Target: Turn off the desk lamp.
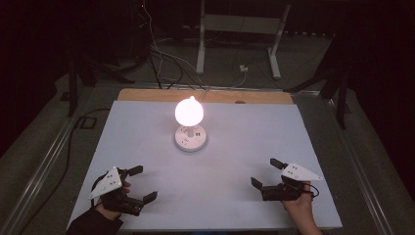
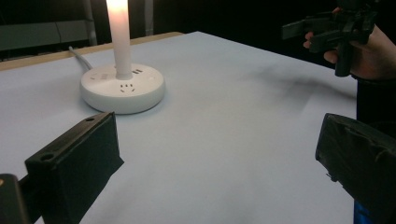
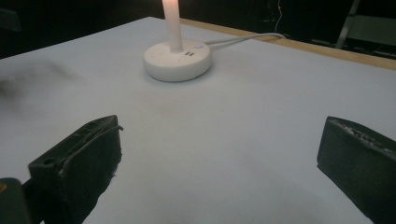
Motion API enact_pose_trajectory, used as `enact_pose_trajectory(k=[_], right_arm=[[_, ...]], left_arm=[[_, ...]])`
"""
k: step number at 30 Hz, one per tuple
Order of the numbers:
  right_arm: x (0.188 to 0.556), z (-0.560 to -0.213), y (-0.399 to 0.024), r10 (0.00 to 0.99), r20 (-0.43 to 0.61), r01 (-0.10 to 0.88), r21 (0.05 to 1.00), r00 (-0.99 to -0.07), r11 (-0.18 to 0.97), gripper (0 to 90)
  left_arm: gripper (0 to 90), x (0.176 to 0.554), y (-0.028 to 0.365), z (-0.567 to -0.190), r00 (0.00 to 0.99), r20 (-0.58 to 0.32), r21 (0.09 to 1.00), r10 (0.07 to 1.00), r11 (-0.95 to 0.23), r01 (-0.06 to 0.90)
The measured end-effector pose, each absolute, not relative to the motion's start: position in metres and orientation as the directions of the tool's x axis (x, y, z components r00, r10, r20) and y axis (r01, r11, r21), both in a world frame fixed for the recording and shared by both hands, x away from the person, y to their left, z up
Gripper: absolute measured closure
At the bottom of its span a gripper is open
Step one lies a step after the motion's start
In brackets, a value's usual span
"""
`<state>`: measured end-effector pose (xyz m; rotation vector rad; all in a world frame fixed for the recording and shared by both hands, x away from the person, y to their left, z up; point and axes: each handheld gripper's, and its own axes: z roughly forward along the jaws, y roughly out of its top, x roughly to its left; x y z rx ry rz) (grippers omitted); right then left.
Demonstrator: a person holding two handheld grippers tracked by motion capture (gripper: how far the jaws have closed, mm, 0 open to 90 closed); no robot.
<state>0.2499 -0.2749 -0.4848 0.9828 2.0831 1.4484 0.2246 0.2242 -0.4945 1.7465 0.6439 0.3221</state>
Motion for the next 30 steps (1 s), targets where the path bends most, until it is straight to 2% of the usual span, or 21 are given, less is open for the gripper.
enact_pose_trajectory(k=[13,30], right_arm=[[0.256,-0.465,-0.272,0.745,0.067,0.283,0.945,-0.664,0.167,0.0],[0.272,-0.457,-0.251,0.708,0.063,0.296,0.932,-0.703,0.211,1.6]], left_arm=[[0.5,0.223,0.224,-0.494,0.815,-0.113,0.955,0.568,-0.165,0.247],[0.5,0.224,0.224,-0.494,0.809,-0.126,0.953,0.575,-0.157,0.260]])
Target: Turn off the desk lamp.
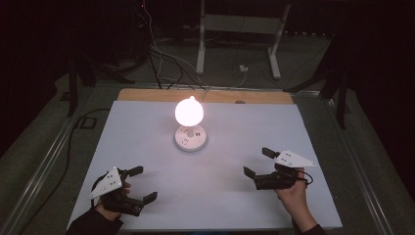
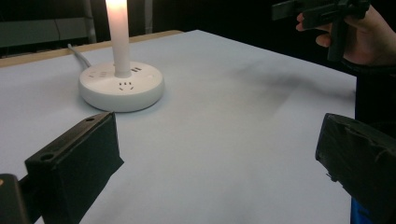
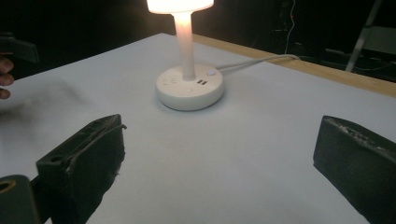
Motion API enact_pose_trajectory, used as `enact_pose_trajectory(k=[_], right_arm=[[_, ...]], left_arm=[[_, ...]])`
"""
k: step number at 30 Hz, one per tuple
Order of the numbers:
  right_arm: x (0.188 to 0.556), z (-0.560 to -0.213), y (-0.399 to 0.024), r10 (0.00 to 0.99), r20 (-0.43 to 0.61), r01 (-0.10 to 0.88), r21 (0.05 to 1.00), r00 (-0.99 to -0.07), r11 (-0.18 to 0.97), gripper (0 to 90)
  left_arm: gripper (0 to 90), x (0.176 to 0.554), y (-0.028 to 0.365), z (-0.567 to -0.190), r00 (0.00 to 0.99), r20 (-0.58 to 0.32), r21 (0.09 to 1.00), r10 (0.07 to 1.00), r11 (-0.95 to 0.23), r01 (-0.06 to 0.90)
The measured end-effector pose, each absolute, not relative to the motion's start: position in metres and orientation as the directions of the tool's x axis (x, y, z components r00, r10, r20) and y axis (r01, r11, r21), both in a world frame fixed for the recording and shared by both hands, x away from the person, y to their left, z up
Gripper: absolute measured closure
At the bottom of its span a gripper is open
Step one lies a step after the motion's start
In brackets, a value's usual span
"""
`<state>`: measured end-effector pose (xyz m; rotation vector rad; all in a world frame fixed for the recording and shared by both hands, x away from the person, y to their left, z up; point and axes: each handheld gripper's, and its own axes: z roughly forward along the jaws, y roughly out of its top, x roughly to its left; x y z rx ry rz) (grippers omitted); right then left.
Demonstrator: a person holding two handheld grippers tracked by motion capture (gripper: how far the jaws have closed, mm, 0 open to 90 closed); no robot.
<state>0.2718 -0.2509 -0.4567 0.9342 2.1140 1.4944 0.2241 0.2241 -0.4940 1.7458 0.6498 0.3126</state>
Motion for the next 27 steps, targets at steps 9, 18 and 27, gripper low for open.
enact_pose_trajectory(k=[9,18,27], right_arm=[[0.282,-0.455,-0.231,0.682,0.062,0.297,0.926,-0.729,0.233,0.9],[0.294,-0.453,-0.212,0.658,0.061,0.296,0.922,-0.751,0.252,0.0],[0.304,-0.452,-0.192,0.633,0.063,0.291,0.920,-0.772,0.263,0.0]], left_arm=[[0.5,0.224,0.224,-0.494,0.809,-0.128,0.952,0.574,-0.157,0.262],[0.5,0.224,0.224,-0.494,0.811,-0.127,0.952,0.571,-0.160,0.261],[0.5,0.224,0.224,-0.494,0.812,-0.131,0.951,0.569,-0.160,0.266]])
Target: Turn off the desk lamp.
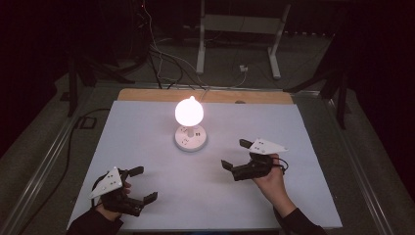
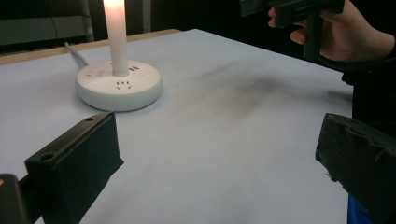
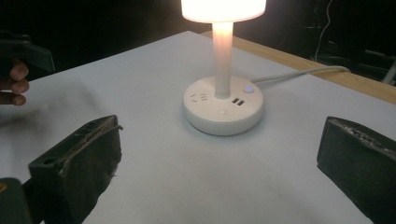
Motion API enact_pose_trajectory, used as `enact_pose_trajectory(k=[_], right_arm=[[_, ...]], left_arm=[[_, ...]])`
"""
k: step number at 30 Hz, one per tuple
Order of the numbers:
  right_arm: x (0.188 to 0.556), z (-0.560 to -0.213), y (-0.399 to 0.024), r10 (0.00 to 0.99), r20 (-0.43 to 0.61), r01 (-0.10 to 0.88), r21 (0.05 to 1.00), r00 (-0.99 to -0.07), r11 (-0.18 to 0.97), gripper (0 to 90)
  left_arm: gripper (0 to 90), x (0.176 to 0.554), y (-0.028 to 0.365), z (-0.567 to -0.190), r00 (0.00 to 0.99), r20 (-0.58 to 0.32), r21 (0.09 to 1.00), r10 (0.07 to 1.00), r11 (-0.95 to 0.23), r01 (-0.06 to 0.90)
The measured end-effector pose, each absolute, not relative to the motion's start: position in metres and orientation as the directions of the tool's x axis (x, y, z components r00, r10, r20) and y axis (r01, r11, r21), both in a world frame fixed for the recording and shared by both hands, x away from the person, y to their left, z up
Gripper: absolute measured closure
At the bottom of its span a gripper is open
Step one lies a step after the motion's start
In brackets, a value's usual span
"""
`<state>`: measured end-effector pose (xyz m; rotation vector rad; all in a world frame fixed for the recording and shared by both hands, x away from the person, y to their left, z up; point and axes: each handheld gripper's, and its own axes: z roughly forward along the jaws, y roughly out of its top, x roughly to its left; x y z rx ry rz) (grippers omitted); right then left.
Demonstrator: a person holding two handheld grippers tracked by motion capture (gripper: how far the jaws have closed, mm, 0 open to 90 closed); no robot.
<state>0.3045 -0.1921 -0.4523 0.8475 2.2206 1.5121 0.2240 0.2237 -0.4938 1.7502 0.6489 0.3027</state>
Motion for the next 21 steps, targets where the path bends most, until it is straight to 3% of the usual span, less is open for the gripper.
enact_pose_trajectory(k=[21], right_arm=[[0.325,-0.454,-0.157,0.603,0.091,0.303,0.917,-0.792,0.260,0.0]], left_arm=[[0.5,0.223,0.224,-0.493,0.815,-0.133,0.952,0.564,-0.156,0.263]])
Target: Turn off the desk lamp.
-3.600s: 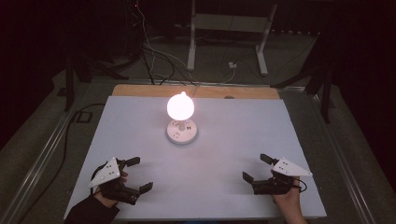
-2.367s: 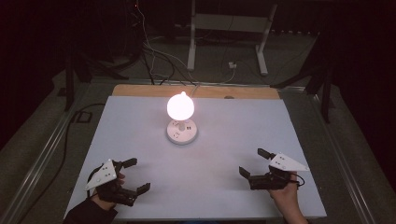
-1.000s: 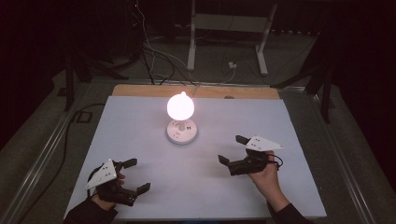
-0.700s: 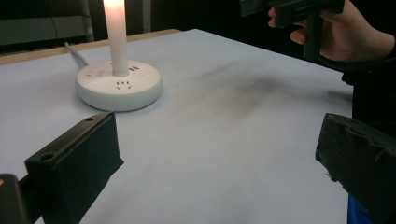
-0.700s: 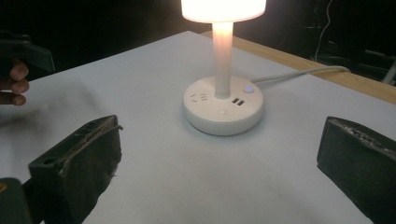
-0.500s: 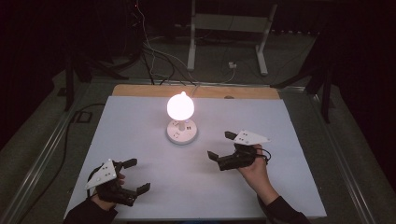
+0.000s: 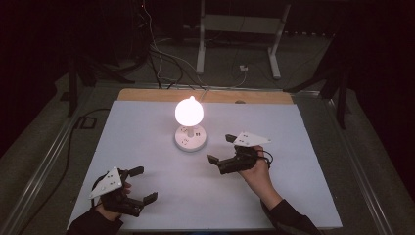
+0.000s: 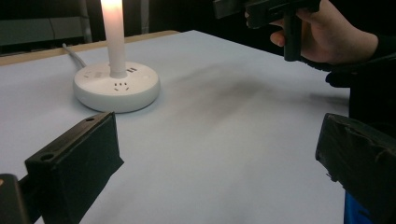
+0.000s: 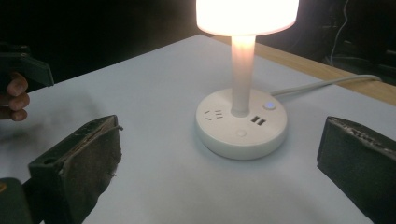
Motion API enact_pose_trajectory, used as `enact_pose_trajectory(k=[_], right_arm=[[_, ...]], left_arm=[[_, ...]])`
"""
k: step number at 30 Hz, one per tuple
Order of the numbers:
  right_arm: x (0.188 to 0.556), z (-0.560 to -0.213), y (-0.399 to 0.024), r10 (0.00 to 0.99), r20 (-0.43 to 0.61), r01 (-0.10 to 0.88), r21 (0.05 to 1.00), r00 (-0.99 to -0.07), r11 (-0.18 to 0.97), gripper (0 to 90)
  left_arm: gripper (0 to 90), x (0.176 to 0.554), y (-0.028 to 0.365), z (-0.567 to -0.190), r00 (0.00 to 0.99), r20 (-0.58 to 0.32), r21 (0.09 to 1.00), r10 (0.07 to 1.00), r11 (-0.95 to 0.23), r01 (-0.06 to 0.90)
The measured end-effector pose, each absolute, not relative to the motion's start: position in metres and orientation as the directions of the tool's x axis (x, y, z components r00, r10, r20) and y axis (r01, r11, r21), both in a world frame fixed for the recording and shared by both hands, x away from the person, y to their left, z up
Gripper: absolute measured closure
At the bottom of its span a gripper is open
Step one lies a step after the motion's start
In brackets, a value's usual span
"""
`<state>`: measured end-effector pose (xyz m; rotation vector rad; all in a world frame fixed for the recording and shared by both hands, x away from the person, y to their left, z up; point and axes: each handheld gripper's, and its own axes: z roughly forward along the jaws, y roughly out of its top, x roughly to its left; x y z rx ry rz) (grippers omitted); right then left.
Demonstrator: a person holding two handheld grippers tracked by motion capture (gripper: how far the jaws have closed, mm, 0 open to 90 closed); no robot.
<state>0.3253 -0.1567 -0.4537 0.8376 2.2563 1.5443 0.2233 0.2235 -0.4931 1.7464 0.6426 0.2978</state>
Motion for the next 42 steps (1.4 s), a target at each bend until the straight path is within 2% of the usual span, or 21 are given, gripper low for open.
enact_pose_trajectory(k=[20,31,32,33,35,36,42], right_arm=[[0.346,-0.465,-0.128,0.579,0.095,0.337,0.883,-0.810,0.327,0.0],[0.360,-0.471,-0.112,0.637,0.067,0.352,0.875,-0.768,0.332,0.0],[0.361,-0.472,-0.109,0.655,0.038,0.335,0.881,-0.754,0.334,5.5],[0.361,-0.472,-0.109,0.655,0.038,0.335,0.881,-0.754,0.334,5.5],[0.363,-0.472,-0.107,0.669,0.032,0.338,0.880,-0.742,0.332,14.2],[0.363,-0.472,-0.107,0.669,0.032,0.338,0.880,-0.742,0.332,14.2],[0.370,-0.475,-0.102,0.689,0.015,0.353,0.867,-0.724,0.352,27.8]], left_arm=[[0.5,0.223,0.223,-0.493,0.816,-0.134,0.951,0.562,-0.158,0.265],[0.5,0.223,0.223,-0.493,0.819,-0.135,0.951,0.559,-0.159,0.265],[0.5,0.223,0.223,-0.493,0.820,-0.136,0.952,0.556,-0.157,0.264],[0.5,0.223,0.223,-0.493,0.820,-0.136,0.952,0.556,-0.157,0.264],[0.6,0.223,0.223,-0.493,0.821,-0.135,0.951,0.554,-0.159,0.264],[0.6,0.223,0.223,-0.493,0.821,-0.135,0.951,0.555,-0.160,0.264],[0.5,0.223,0.223,-0.493,0.822,-0.138,0.952,0.552,-0.156,0.264]])
